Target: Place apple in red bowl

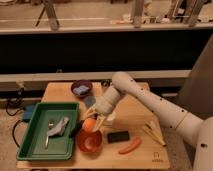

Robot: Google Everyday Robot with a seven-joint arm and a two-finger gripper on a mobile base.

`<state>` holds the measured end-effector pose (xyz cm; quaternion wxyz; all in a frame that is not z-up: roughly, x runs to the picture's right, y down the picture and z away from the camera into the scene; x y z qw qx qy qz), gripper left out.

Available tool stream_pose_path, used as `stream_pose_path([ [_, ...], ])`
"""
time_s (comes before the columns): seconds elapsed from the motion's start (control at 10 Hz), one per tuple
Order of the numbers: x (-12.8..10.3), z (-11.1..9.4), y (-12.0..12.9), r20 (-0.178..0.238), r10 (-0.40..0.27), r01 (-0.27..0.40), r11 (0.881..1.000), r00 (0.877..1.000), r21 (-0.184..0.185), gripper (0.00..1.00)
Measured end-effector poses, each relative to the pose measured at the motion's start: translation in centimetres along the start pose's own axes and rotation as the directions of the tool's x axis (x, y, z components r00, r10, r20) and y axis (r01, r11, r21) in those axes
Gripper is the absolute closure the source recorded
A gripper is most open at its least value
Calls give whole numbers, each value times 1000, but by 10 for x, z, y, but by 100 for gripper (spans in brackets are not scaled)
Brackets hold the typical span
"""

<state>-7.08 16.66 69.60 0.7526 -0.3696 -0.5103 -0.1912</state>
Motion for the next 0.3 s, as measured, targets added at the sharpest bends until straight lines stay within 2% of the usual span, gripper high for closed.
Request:
stream_pose_path([
  [0.3,-1,5,2,7,-18,19,999,1000,-29,20],
])
